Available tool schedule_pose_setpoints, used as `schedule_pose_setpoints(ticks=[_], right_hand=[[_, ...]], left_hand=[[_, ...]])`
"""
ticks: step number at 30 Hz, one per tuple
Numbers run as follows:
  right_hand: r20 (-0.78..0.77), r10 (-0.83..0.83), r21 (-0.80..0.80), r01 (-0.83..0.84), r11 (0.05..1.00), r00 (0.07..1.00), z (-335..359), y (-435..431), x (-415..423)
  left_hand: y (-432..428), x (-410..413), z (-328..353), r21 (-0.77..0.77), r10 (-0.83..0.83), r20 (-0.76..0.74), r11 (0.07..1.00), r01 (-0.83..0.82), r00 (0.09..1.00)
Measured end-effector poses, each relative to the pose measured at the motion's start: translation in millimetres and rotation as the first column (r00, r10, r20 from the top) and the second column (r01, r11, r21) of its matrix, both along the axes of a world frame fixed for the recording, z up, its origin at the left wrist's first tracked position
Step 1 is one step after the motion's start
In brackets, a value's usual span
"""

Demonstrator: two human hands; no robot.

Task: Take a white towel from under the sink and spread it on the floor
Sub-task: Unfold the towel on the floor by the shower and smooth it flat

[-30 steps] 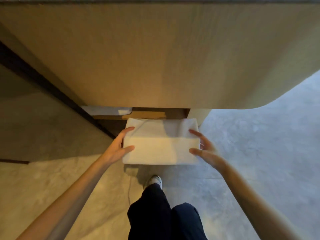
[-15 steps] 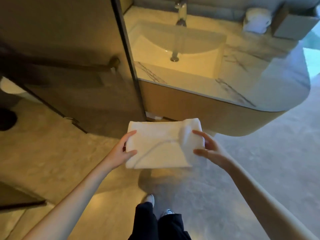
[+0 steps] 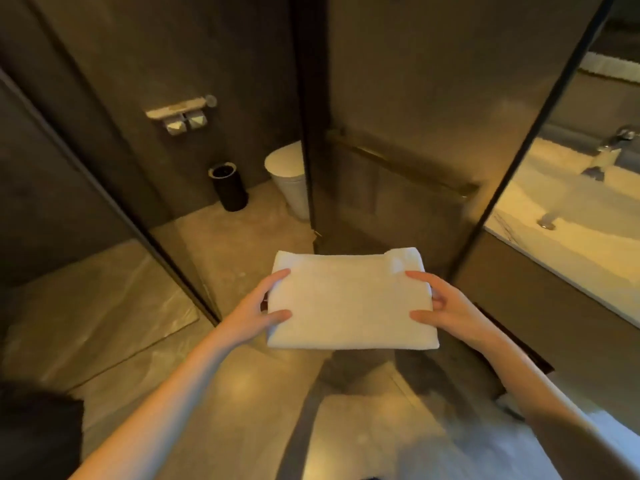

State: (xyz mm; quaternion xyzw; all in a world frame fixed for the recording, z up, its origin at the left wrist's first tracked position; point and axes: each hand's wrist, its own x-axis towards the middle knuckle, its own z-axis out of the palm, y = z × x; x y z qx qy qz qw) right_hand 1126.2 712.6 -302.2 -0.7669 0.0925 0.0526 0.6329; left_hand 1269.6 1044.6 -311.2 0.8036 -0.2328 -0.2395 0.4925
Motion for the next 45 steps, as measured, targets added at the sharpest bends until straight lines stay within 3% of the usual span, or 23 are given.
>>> schedule_pose_setpoints(ticks=[5, 13, 26, 36, 45], right_hand=[[-0.008, 0.191, 0.003, -0.191, 0.982, 0.982, 10.0, 116.5, 49.0], [-0.008, 0.465, -0.025, -0.465, 0.885, 0.885, 6.6, 300.7, 75.1], [-0.038, 0.693, -0.093, -0.693, 0.715, 0.72, -1.6, 474.1, 124.1], [-0.087, 0.749, -0.102, -0.753, 0.65, 0.657, -22.7, 538.9, 174.0], [-0.156, 0.656, -0.086, -0.672, 0.735, 0.738, -62.5, 596.1, 175.0]], left_hand=[[140.3, -30.8, 17.1, 0.013, 0.211, 0.048, 0.977, -0.212, 0.976], [329.0, -112.2, 28.5, 0.023, 0.466, -0.021, 0.885, -0.465, 0.885], [466.2, -171.0, 6.9, -0.009, 0.742, -0.09, 0.667, -0.745, 0.665], [521.0, -144.3, -15.2, -0.043, 0.765, -0.164, 0.625, -0.78, 0.622], [590.2, -105.0, -60.3, 0.027, 0.714, -0.22, 0.685, -0.728, 0.664]])
